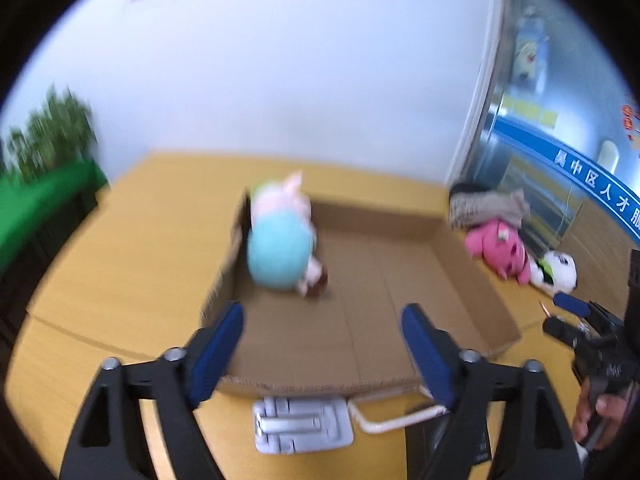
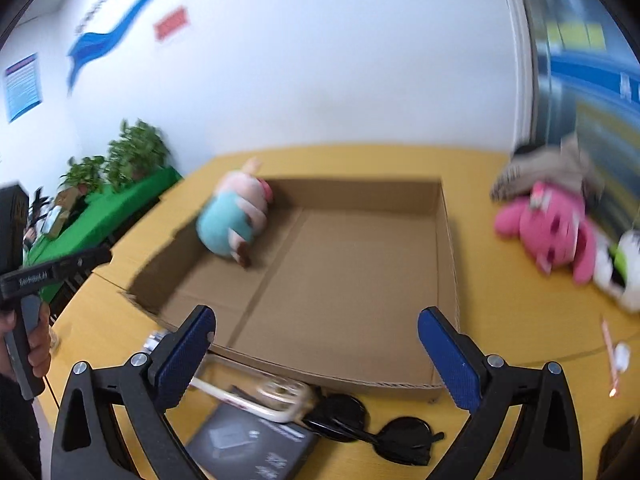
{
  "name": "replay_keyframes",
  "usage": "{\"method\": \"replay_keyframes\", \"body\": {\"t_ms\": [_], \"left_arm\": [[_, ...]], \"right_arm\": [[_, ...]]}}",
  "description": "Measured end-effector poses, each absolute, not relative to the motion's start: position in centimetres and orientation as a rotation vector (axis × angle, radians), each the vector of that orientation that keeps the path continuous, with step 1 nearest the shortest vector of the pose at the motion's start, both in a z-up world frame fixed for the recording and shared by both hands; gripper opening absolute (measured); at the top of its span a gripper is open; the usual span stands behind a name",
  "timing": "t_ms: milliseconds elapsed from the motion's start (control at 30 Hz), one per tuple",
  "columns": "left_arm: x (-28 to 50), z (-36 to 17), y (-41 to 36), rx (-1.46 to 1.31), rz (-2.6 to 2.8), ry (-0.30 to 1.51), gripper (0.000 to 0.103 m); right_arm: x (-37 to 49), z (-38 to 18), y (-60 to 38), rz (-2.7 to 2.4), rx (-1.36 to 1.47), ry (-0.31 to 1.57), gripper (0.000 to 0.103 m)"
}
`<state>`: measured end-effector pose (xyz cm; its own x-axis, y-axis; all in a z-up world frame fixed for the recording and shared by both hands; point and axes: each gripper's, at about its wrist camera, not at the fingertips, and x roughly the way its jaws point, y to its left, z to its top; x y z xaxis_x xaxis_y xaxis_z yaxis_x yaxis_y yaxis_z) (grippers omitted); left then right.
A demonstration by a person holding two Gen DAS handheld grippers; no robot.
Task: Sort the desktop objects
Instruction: 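Withdraw the left gripper and move it toward the black charger box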
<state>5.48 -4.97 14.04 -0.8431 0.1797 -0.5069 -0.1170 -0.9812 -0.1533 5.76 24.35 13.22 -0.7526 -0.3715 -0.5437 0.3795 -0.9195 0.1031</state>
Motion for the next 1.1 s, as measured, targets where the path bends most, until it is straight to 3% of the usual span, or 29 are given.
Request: {"method": "replay_keyframes", "body": {"t_ms": [67,133,167,200,233,267,333,367,400,433,467,500,533,733,1100], "left_arm": [[7.0,14.7,-3.9,-0.73,2.903,-0.136,0.083],[8.1,14.7,-3.1,-0.701,2.894,-0.12,0.078],[8.6,14.6,-2.4,-0.696,2.881,-0.104,0.067],[9.0,14.4,-1.8,-0.71,2.864,-0.088,0.018],[9.0,14.2,-1.3,-0.745,2.842,-0.078,0.006],[8.9,13.8,-1.0,-0.792,2.82,-0.078,0.005],[8.6,13.3,-0.8,-0.822,2.813,-0.083,0.005],[8.5,13.2,-0.8,-0.832,2.813,-0.083,0.005],[8.2,13.2,-0.9,-0.852,2.815,-0.091,0.01],[8.1,13.2,-1.0,-0.873,2.812,-0.103,0.024],[8.2,13.3,-1.0,-0.884,2.806,-0.117,0.035],[8.0,13.3,-1.1,-0.887,2.798,-0.131,0.062],[8.1,13.1,-1.1,-0.876,2.799,-0.136,0.08],[5.7,10.7,-2.5,-0.912,2.806,-0.096,0.081],[-0.3,2.7,-6.6,-1.222,2.685,-0.246,0.079]], "right_arm": [[7.6,13.8,23.6,-2.598,0.719,0.027,0.102],[9.0,14.0,23.4,-2.61,0.663,0.032,0.091],[9.5,14.0,23.2,-2.615,0.657,0.046,0.053],[9.8,13.9,23.2,-2.618,0.671,0.056,0.02],[9.8,13.7,23.1,-2.615,0.682,0.054,0.004],[10.0,13.6,23.5,-2.618,0.68,0.031,0.003],[10.2,13.6,24.0,-2.609,0.693,0.006,0.004],[10.3,13.6,24.1,-2.602,0.704,-0.002,0.01],[10.3,13.5,24.3,-2.601,0.716,-0.02,0.048],[10.3,13.4,24.5,-2.61,0.726,-0.038,0.077],[10.4,13.4,24.8,-2.624,0.714,-0.059,0.1],[10.6,13.4,25.1,-2.63,0.698,-0.078,0.103],[10.7,13.4,25.3,-2.628,0.695,-0.088,0.103],[8.8,12.4,26.3,-2.636,0.779,-0.09,0.103],[0.2,5.3,27.5,-2.595,1.068,-0.087,0.103]]}}
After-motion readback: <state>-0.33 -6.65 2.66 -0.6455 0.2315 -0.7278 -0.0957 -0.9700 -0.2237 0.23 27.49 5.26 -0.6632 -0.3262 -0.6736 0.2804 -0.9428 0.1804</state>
